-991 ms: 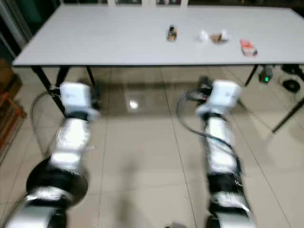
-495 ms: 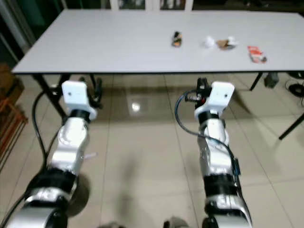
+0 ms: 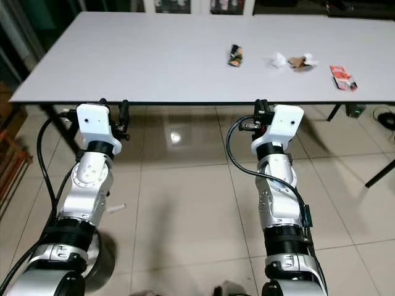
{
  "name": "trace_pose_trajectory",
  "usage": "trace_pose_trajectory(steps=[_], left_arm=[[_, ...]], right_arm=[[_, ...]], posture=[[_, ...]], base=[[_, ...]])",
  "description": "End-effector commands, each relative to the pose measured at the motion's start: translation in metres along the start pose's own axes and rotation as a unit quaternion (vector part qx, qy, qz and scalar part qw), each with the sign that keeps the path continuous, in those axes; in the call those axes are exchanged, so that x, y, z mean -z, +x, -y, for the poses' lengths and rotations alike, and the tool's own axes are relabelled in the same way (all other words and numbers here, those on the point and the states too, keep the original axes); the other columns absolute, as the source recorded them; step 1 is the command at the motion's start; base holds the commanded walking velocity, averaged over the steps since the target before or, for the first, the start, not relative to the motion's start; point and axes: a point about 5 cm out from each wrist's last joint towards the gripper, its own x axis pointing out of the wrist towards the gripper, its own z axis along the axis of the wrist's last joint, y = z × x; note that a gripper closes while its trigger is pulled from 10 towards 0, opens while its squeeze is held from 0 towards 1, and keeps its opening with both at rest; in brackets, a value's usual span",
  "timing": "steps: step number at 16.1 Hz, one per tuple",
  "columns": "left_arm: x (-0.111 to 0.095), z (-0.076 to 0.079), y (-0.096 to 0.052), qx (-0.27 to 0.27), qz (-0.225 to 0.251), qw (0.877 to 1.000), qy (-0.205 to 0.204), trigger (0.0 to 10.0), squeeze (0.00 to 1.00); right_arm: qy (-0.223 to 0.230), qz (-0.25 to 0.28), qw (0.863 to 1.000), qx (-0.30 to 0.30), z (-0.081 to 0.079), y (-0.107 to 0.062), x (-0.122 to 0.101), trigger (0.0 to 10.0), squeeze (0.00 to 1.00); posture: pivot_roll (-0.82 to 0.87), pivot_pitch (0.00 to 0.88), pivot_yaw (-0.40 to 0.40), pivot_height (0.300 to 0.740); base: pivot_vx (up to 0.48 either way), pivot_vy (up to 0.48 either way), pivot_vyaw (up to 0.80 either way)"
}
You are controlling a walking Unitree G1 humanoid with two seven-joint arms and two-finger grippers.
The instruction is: Picking trash to rubbish bin
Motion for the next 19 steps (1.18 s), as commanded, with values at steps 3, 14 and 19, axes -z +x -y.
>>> trace_pose_trajectory(steps=[3, 14, 19], left_arm=[[-0.0024, 0.0086, 0.0018, 0.014, -0.001, 1.0, -0.003, 10.0, 0.0], [-0.0037, 0.0092, 0.0026, 0.023, -0.003, 1.0, 0.0, 10.0, 0.0], [-0.0024, 0.0125, 0.0024, 0.032, -0.006, 0.999, 0.001, 10.0, 0.0]], right_arm=[[0.0, 0.002, 1.0, 0.01, 0.0066, 0.0012, -0.0039, 10.0, 0.0], [0.006, 0.0, 1.0, 0.006, 0.0041, 0.0001, -0.0018, 10.0, 0.0], [0.007, -0.001, 1.0, 0.003, 0.0025, -0.0004, -0.0002, 10.0, 0.0]], posture=[[-0.04, 0.1, -0.013, 0.74], [-0.04, 0.067, 0.0, 0.74], [-0.04, 0.044, 0.004, 0.74]], base=[[0.48, 0.0, 0.0], [0.48, 0.0, 0.0], [0.48, 0.0, 0.0]])
